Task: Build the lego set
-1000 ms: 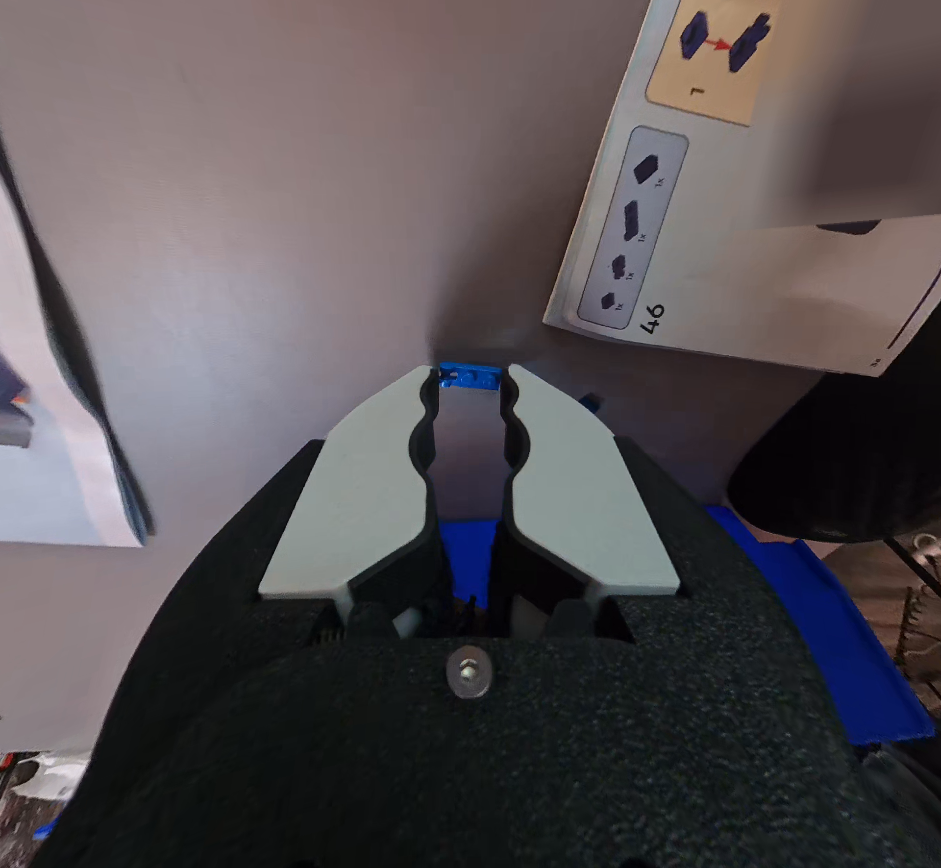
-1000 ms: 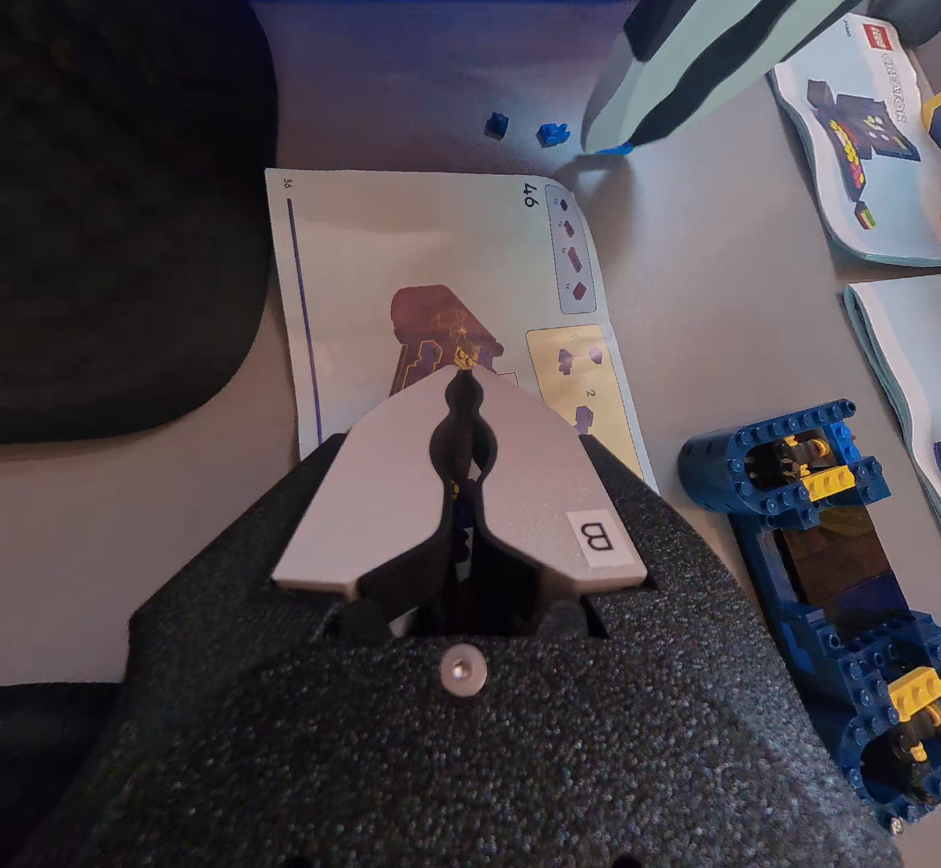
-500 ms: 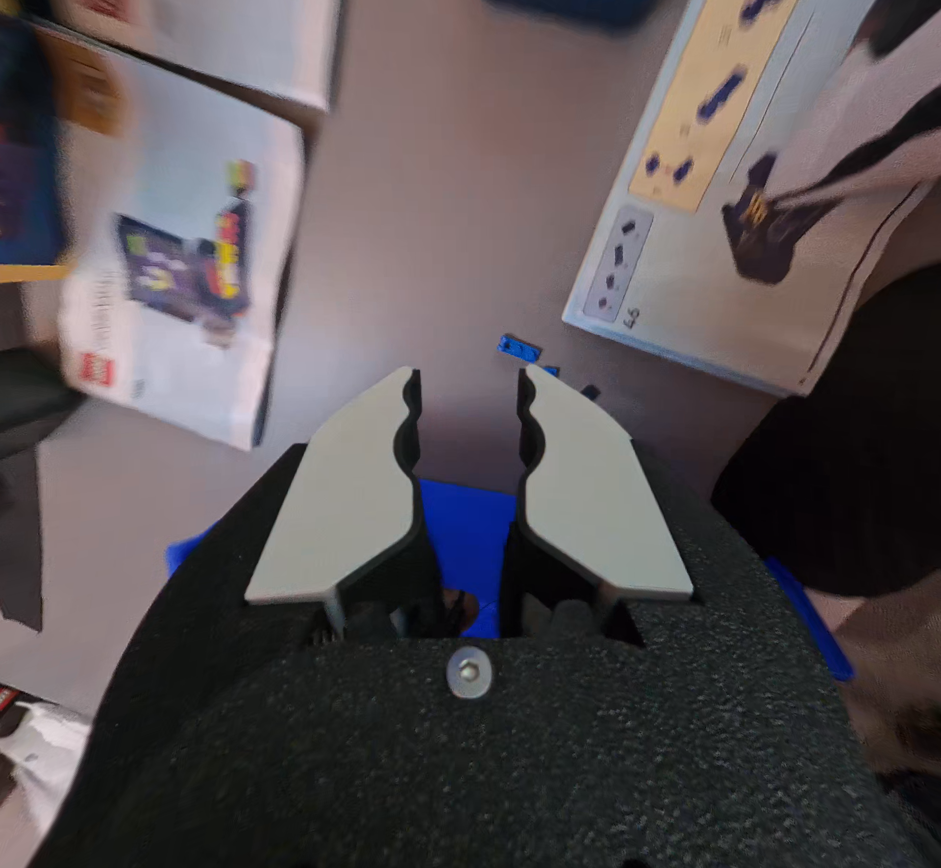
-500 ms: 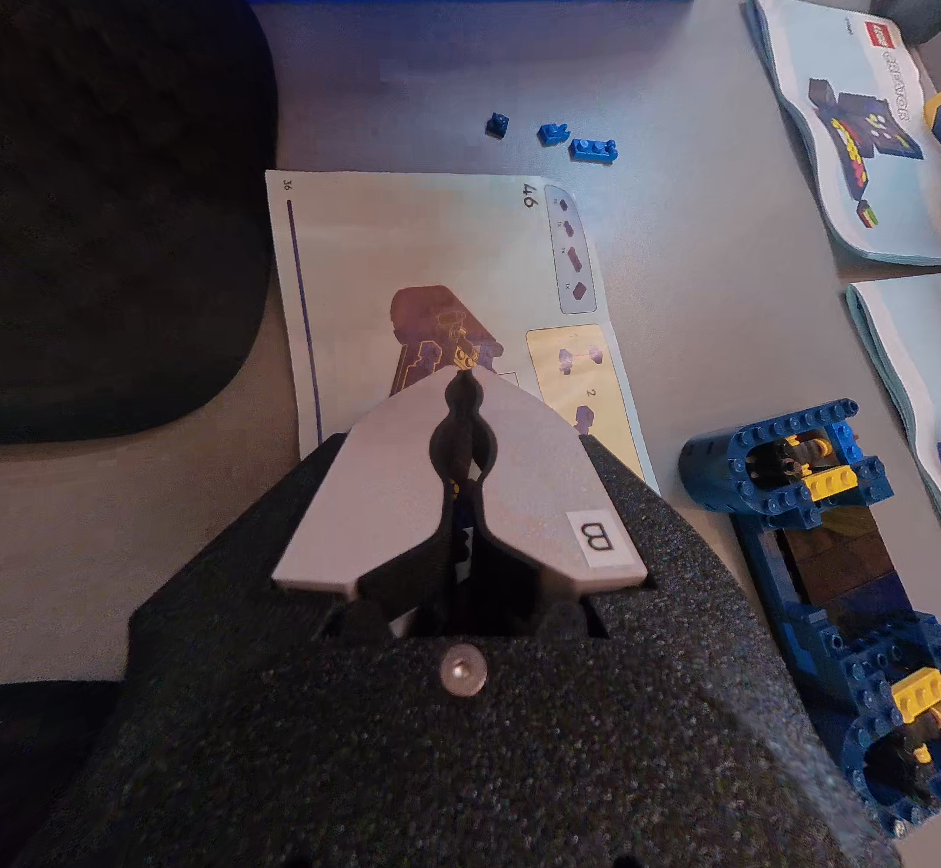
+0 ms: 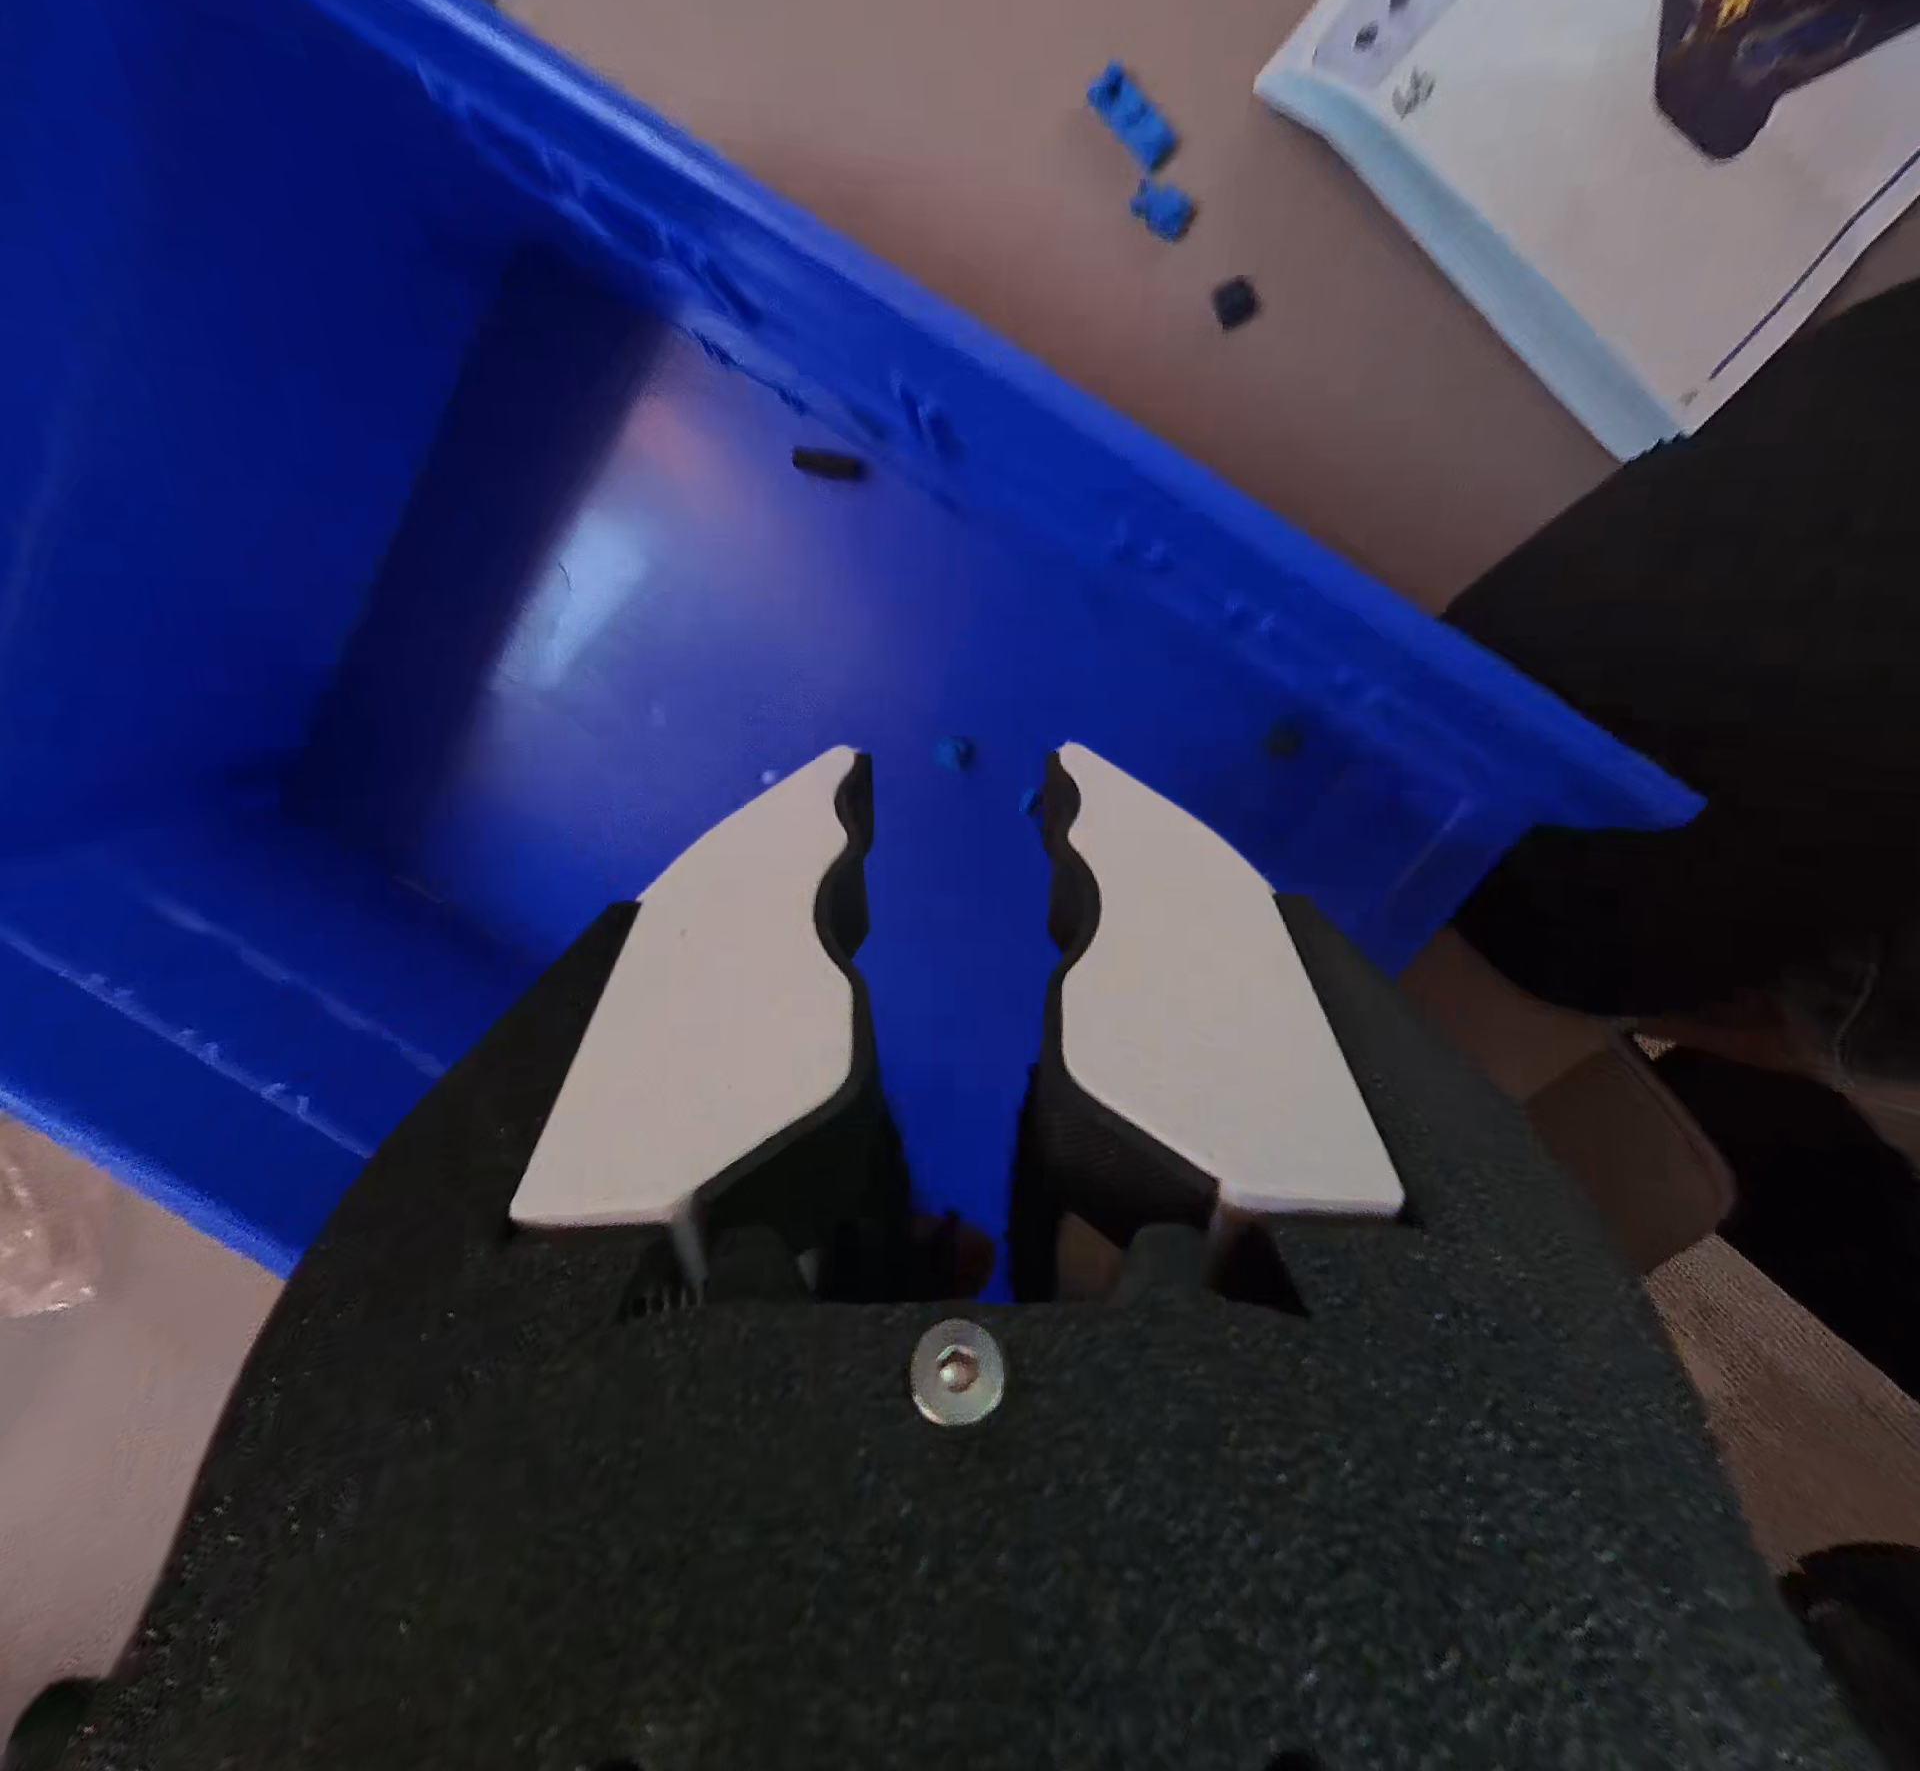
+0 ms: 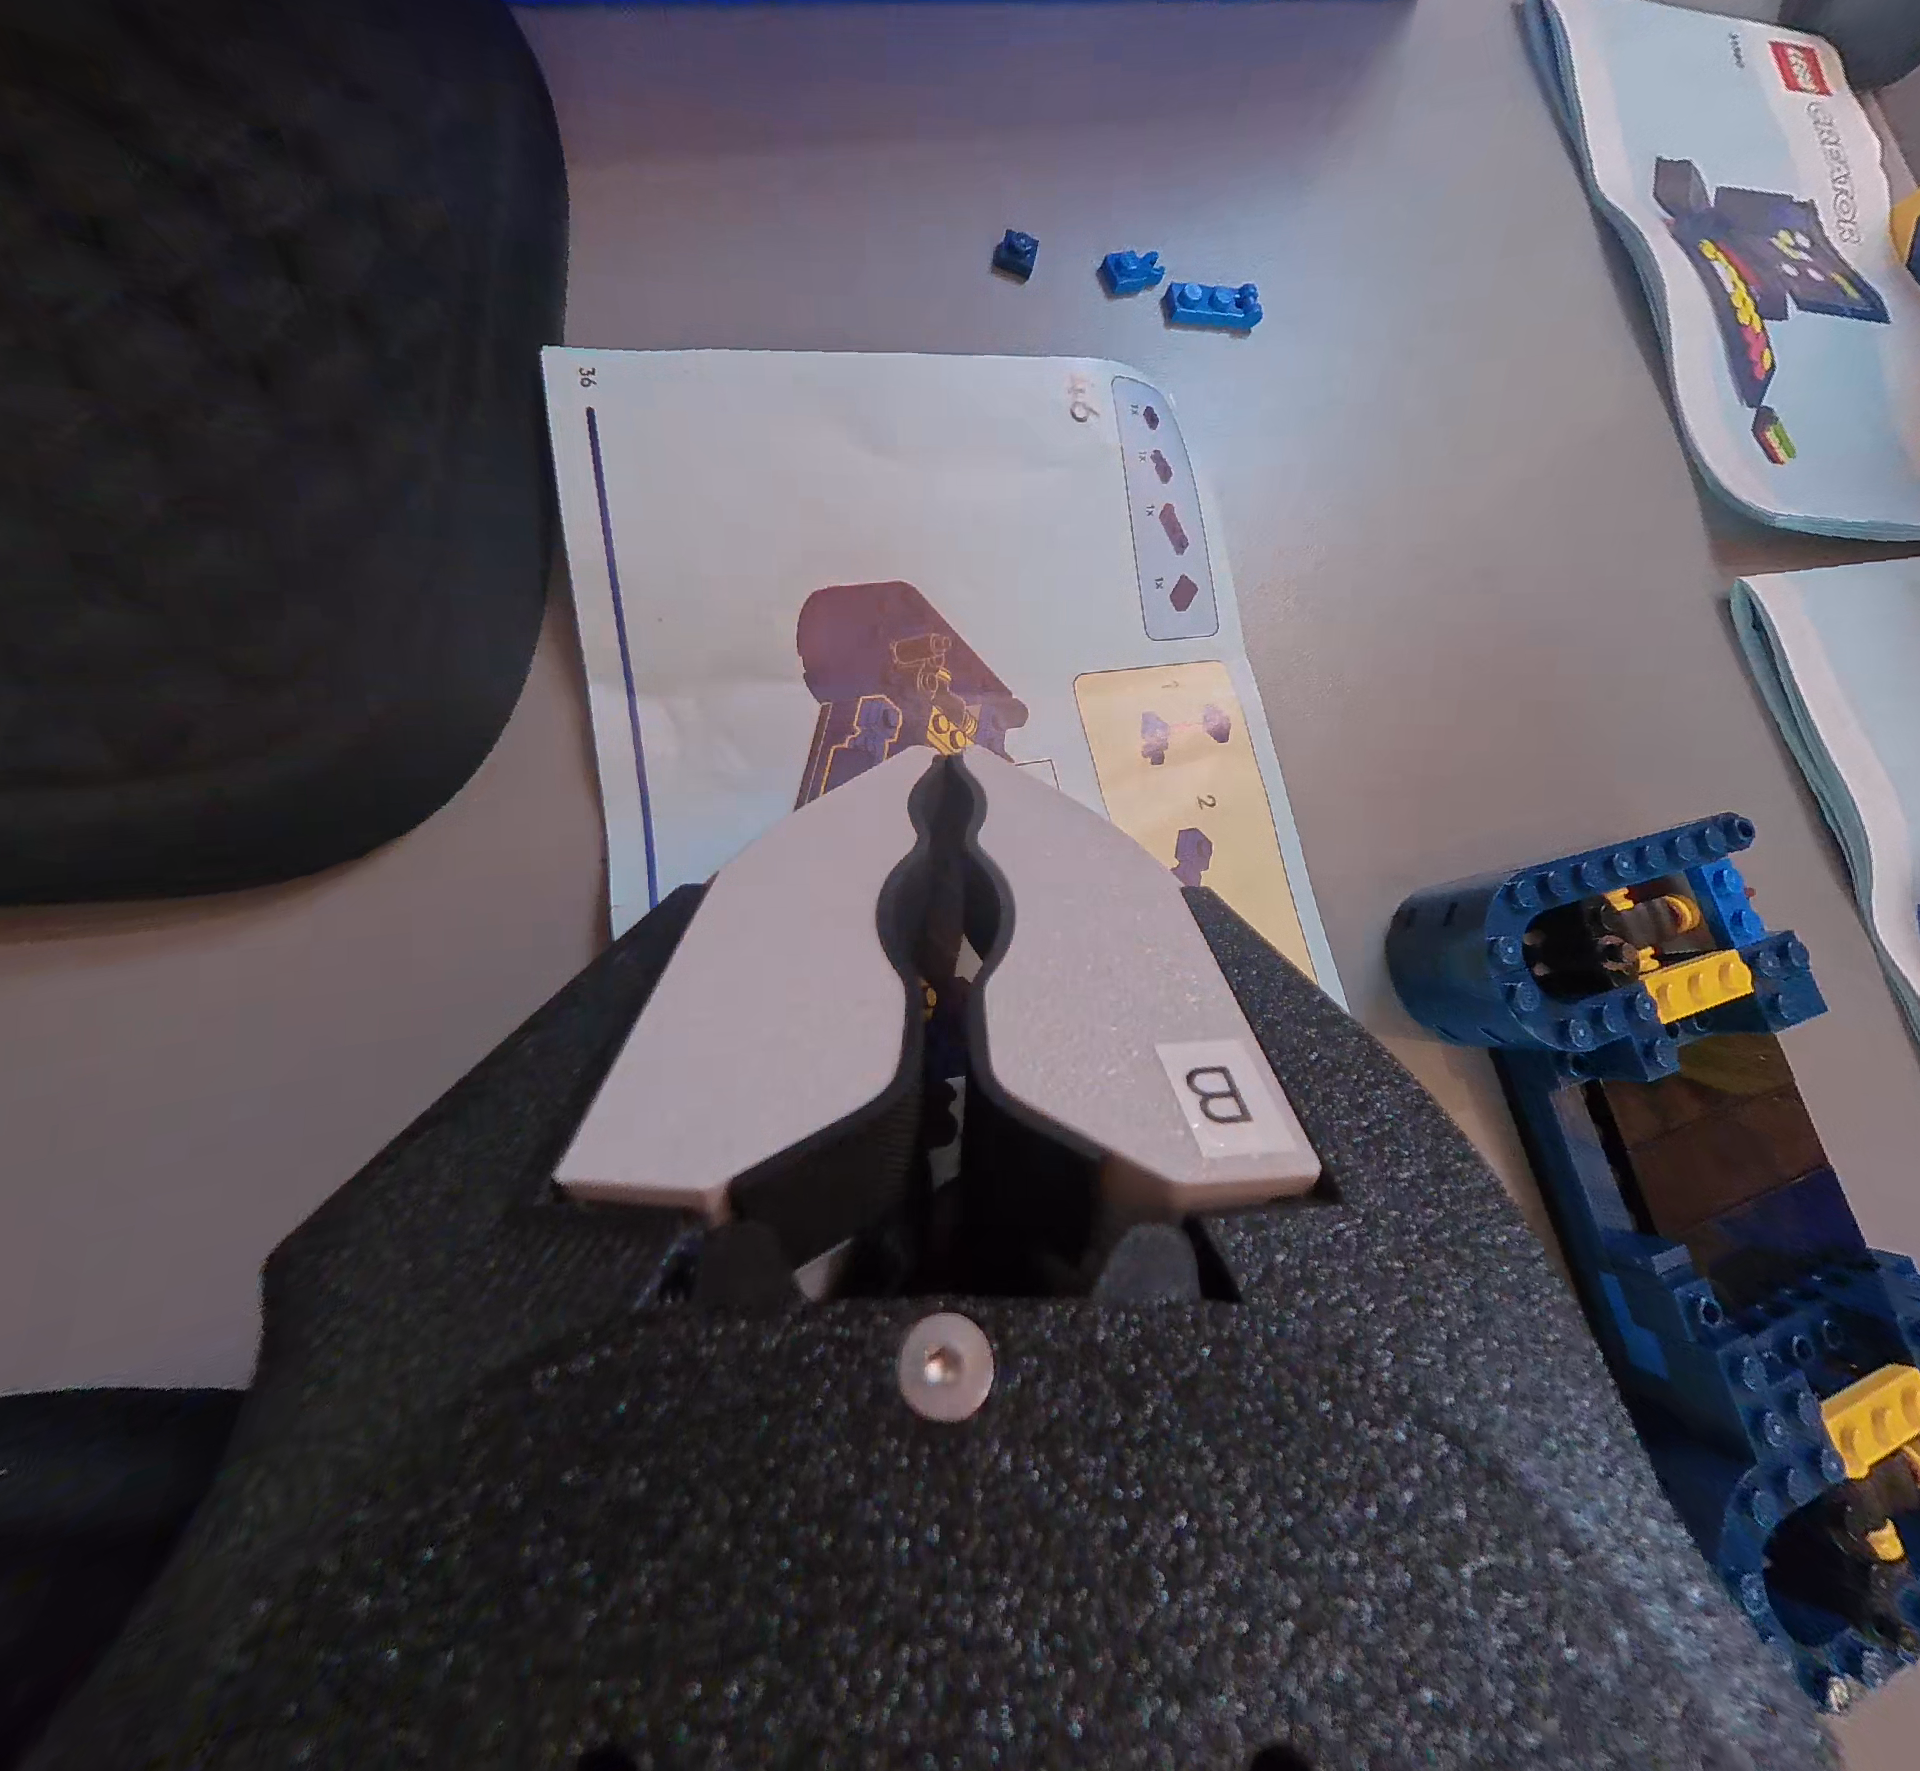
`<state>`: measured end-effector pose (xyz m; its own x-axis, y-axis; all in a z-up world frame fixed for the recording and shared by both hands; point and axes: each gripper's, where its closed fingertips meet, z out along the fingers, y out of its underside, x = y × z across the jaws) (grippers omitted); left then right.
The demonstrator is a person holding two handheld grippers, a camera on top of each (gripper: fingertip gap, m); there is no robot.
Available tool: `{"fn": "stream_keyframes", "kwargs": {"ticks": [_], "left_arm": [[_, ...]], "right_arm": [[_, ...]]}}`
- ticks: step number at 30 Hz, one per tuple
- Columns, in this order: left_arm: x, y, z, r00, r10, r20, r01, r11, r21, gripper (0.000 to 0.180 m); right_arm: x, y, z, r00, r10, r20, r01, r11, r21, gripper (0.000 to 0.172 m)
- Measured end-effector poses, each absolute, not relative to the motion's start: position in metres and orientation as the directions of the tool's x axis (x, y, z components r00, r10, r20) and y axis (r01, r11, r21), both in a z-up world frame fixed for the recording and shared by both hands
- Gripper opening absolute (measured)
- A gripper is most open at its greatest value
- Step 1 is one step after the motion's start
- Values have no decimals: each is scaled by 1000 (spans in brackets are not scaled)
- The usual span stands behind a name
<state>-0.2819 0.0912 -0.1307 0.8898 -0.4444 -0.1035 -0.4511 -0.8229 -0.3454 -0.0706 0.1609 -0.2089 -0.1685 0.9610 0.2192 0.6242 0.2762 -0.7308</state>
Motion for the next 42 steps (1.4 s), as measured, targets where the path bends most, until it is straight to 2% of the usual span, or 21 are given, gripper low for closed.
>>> {"fn": "stream_keyframes", "kwargs": {"ticks": [10, 17, 19, 22, 24, 26, 29, 31, 35, 39, 42], "left_arm": [[-294, 74, -182, 876, -482, -21, -476, -857, -199, 39], [-299, 78, -190, 877, -480, -29, -475, -856, -206, 44], [-300, 94, -179, 893, -444, -72, -444, -843, -306, 43], [-299, 121, -144, 930, -360, -68, -335, -761, -556, 40], [-300, 124, -130, 939, -342, -35, -288, -725, -626, 36], [-307, 115, -137, 940, -339, -39, -299, -765, -570, 35], [-321, 86, -166, 937, -340, -80, -347, -879, -326, 37], [-320, 72, -181, 937, -348, -43, -348, -911, -223, 38], [-328, 57, -189, 942, -329, -66, -335, -932, -135, 38], [-355, 48, -179, 924, -305, -231, -327, -943, -63, 39], [-361, 51, -187, 948, -243, -205, -257, -965, -45, 36]], "right_arm": [[-71, 161, -209, -168, 964, 205, 624, 265, -735, 0], [-70, 161, -209, -168, 965, 199, 624, 260, -736, 0], [-70, 161, -209, -168, 966, 198, 624, 260, -737, 0], [-70, 161, -209, -168, 965, 200, 624, 261, -736, 0], [-70, 161, -209, -168, 965, 201, 624, 262, -736, 0], [-70, 161, -209, -168, 964, 205, 624, 265, -735, 0], [-70, 161, -209, -168, 965, 202, 624, 263, -736, 0], [-70, 161, -209, -168, 966, 199, 624, 260, -737, 0], [-70, 161, -209, -168, 966, 198, 624, 260, -737, 0], [-71, 161, -209, -167, 967, 191, 624, 254, -739, 0], [-72, 162, -209, -166, 967, 192, 624, 254, -739, 0]]}}
